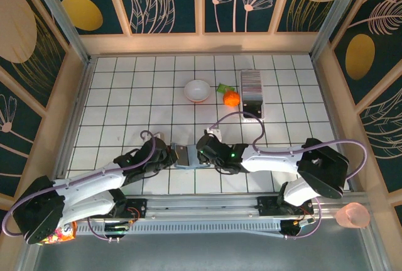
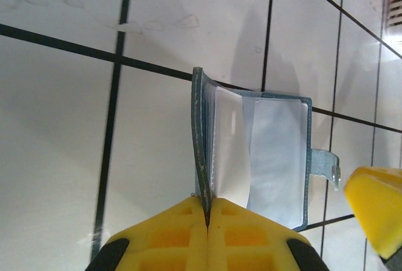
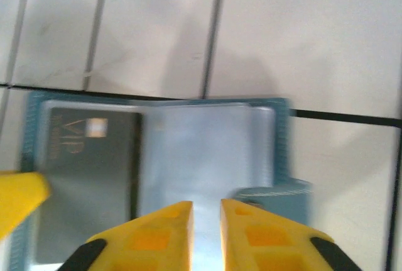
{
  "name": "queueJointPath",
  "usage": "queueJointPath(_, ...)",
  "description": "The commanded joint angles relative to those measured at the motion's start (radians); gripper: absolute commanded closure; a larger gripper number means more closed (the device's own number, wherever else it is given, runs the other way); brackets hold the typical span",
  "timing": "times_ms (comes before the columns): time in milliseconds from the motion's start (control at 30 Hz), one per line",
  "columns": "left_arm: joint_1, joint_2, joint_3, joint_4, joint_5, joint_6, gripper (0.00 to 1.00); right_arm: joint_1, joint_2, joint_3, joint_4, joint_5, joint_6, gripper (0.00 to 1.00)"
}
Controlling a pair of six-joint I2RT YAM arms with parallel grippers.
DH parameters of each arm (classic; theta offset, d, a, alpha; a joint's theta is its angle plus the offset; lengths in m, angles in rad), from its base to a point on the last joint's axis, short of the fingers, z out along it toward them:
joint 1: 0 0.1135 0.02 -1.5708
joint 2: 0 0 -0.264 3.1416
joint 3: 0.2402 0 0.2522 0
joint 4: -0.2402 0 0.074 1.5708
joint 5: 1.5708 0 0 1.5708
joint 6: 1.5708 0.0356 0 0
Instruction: Put the credit cards into the card holder
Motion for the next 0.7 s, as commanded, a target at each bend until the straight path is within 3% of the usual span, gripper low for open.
queueJointPath(0, -0.002, -0.025, 0.043, -0.175, -0.077, 0.044, 1.00, -0.012, 0.001, 0.032, -0.159, 0.116, 0.020, 0.70)
queueJointPath(133, -0.002, -0.035, 0.063, -0.221, -0.091, 0.064, 1.00, -0.022, 0.042, 0.072, -0.175, 0.105, -0.004, 0.62)
queueJointPath(367, -0.002, -0.036, 0.097, -0.276, -0.112, 0.092, 1.00, -0.017, 0.080, 0.125, -0.028, -0.017, -0.086, 0.33)
queueJointPath(567, -0.003, -0.041, 0.103, -0.274, -0.107, 0.097, 1.00, -0.017, 0.223, 0.228, -0.118, -0.022, -0.089, 0.32)
queueJointPath(667, -0.003, -0.042, 0.102, -0.269, -0.096, 0.097, 1.00, -0.016, 0.263, 0.253, -0.155, -0.010, -0.082, 0.45)
